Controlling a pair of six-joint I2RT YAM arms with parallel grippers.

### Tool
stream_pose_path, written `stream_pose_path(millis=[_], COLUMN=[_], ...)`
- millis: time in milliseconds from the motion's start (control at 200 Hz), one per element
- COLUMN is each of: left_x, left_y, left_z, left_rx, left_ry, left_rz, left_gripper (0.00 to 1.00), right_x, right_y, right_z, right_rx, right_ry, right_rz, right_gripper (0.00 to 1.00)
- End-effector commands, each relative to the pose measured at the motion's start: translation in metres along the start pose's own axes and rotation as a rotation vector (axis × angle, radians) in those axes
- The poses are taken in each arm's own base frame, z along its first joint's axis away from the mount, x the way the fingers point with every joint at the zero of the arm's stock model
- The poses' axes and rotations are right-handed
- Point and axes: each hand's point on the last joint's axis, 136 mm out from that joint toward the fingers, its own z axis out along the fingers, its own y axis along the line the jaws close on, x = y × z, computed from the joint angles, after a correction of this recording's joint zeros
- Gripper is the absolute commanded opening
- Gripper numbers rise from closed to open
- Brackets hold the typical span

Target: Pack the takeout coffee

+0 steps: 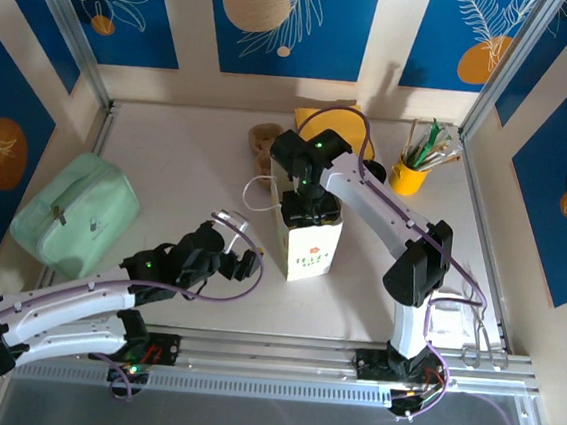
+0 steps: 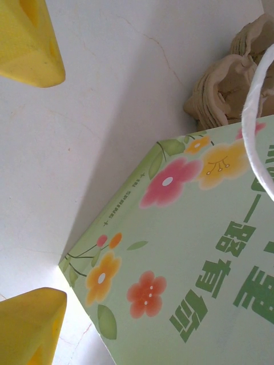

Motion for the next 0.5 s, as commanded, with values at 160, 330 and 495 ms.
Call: stream_pose_path(millis=[160, 330, 495], left_x=[-0.0108, -0.0104, -0.0102], left_y=[0.0009, 0.0021, 0.0027], left_z=[-0.0064, -0.0069, -0.0070], left_rx=[-0.010, -0.015, -0.018], left_ry=[-0.023, -0.025, -0.024], left_rz=[0.013, 0.013, 0.015], left_gripper=[0.91, 0.91, 0.91], right_x=[0.0039, 0.0050, 0.0058], right_y=[-0.0001, -0.0003, -0.0011], right_z=[-0.0115, -0.0112, -0.0105], right_rx=[-0.036, -0.035, -0.033], right_ry=[-0.023, -0.024, -0.024], right_rz=[0.016, 0.019, 0.021], right_gripper=[0.63, 0.62, 0.62])
